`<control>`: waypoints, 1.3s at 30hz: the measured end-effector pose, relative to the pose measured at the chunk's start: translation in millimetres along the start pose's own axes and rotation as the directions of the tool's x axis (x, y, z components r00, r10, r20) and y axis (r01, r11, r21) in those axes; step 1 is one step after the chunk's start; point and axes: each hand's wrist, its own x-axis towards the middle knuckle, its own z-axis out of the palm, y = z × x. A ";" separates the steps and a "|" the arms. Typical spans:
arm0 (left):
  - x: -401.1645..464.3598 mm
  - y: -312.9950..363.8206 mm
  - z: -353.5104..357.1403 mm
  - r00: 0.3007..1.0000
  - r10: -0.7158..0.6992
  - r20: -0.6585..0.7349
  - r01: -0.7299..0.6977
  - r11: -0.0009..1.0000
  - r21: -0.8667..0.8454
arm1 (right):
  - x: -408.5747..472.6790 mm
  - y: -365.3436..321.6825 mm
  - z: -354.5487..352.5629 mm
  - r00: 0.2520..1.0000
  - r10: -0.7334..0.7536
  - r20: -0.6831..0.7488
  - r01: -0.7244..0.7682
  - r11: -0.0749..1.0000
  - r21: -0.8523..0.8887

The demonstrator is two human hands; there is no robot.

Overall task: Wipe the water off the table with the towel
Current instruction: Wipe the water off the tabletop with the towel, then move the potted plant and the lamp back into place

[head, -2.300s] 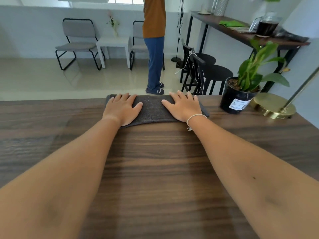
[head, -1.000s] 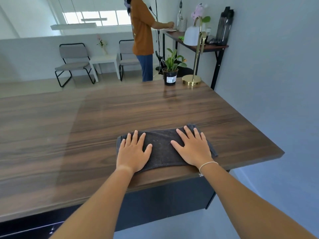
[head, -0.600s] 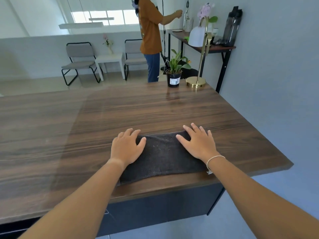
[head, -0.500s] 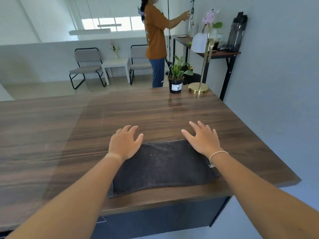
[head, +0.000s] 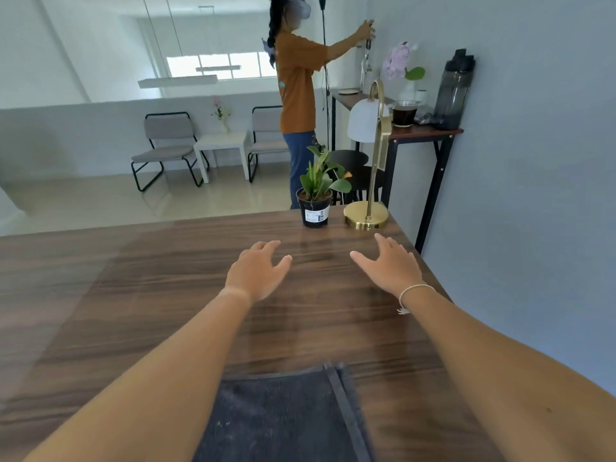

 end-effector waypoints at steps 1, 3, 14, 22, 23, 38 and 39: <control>12.5 3.4 3.3 1.000 0.001 0.008 -0.001 1.000 -0.010 | 10.8 1.3 0.6 1.000 -0.003 -0.016 0.003 1.000 0.000; 37.4 7.7 10.7 1.000 0.008 0.023 -0.007 0.999 -0.040 | 30.7 4.2 3.9 0.999 -0.008 -0.051 0.008 1.000 0.004; 181.1 5.9 61.0 0.999 0.006 0.036 0.008 0.927 -0.374 | 158.4 5.0 29.0 0.980 0.128 -0.152 -0.110 0.986 0.123; 231.8 8.9 82.1 0.999 0.014 -0.039 -0.036 0.769 -0.638 | 199.1 13.1 49.5 0.966 0.187 -0.178 -0.149 0.967 0.205; 234.5 7.7 84.8 0.999 0.005 -0.035 -0.026 0.765 -0.644 | 200.3 13.9 51.0 0.965 0.182 -0.189 -0.144 0.969 0.201; 213.7 -5.8 81.6 0.996 -0.076 -0.055 0.021 0.752 -0.659 | 175.9 4.4 52.3 0.968 0.144 -0.208 -0.074 0.947 0.311; 207.2 -10.6 78.3 0.995 -0.085 -0.060 0.024 0.750 -0.661 | 168.6 0.4 53.0 0.970 0.137 -0.200 -0.065 0.942 0.330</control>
